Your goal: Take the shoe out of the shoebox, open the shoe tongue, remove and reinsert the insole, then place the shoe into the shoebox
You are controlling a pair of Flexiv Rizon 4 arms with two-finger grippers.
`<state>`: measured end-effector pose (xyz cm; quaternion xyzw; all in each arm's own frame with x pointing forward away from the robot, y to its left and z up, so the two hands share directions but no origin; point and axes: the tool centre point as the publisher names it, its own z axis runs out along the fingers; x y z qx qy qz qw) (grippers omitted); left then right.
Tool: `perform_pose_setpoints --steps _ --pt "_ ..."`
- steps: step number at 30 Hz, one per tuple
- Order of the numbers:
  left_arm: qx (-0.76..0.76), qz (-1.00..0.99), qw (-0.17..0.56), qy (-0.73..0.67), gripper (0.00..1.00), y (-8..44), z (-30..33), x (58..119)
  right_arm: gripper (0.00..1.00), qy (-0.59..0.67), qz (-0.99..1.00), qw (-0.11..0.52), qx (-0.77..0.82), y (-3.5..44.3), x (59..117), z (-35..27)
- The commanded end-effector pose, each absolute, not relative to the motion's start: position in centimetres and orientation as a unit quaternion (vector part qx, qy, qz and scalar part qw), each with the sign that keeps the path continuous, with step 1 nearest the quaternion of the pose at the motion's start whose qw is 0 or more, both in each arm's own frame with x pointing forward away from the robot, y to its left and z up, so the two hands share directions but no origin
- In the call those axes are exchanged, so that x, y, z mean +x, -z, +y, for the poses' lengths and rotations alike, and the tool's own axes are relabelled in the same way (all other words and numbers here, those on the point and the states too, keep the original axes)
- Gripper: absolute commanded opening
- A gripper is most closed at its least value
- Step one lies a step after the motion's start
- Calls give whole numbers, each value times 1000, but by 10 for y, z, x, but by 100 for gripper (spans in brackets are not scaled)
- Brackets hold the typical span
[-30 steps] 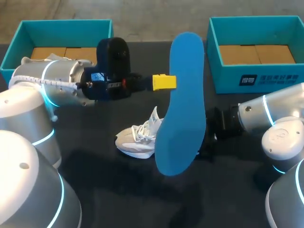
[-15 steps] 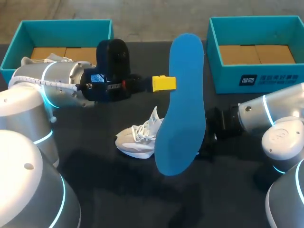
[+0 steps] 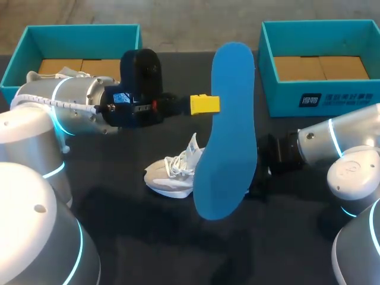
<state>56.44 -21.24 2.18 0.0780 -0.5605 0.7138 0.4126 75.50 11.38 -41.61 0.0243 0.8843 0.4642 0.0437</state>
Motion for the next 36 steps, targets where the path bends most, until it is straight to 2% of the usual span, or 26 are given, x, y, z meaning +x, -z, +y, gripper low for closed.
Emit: perform_pose_setpoints --steps 1,3,4,5,6,18,36 --pt "78 -560 412 -715 0 -21 -213 563 6 -463 885 44 24 420 755 116" --pt "78 -560 412 -715 0 -21 -213 563 20 -463 885 44 24 420 755 116" --pt "78 -560 412 -715 0 -21 -213 563 36 -463 885 44 24 420 755 116" --pt "78 -560 412 -715 0 -21 -213 563 64 -463 885 44 24 420 755 116" --pt "78 -560 412 -715 0 -21 -213 563 100 -463 885 44 24 420 755 116" --pt "78 -560 412 -715 0 -21 -213 563 100 -445 894 43 26 409 757 112" --pt "78 -560 412 -715 0 -21 -213 563 100 -272 960 4 67 345 749 106"
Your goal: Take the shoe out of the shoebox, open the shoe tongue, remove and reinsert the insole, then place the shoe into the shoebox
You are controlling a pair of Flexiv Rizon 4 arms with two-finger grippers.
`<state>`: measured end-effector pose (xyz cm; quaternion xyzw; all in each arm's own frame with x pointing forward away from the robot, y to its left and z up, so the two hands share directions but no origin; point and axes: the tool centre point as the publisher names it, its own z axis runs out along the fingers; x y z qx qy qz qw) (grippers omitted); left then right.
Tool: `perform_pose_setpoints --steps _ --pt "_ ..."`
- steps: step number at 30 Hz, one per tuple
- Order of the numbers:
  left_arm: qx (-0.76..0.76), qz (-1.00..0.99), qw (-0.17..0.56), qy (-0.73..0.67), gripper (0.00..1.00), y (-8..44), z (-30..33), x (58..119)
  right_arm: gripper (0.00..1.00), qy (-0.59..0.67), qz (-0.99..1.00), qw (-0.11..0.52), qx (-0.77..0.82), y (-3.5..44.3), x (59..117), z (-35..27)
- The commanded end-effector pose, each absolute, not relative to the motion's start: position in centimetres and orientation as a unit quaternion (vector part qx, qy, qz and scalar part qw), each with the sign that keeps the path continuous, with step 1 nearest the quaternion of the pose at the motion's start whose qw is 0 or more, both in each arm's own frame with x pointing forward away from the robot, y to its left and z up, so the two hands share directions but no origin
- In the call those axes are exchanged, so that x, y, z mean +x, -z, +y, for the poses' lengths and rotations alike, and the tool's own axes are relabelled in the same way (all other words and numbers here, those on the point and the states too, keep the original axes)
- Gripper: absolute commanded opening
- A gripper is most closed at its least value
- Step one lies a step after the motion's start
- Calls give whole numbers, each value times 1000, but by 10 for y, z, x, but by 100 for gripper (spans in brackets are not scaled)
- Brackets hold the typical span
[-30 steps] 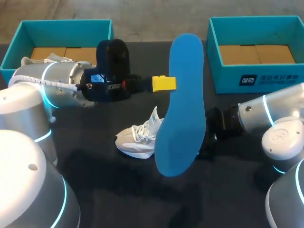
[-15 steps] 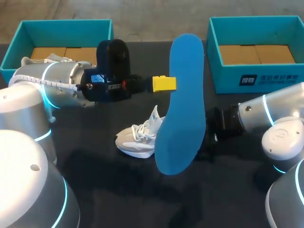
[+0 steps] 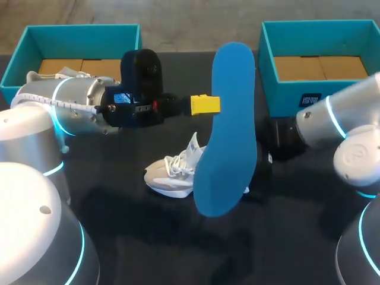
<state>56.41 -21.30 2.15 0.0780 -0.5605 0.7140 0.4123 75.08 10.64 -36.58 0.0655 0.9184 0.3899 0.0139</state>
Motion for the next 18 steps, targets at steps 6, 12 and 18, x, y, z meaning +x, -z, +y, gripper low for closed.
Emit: perform_pose_setpoints --steps 6,12,18 --pt "78 -560 412 -715 0 -21 -213 563 100 -239 968 10 69 326 744 105" --pt "78 -560 412 -715 0 -21 -213 563 100 -179 981 -1 75 317 739 107" --pt "78 -560 412 -715 0 -21 -213 563 100 -136 987 5 80 311 735 106"
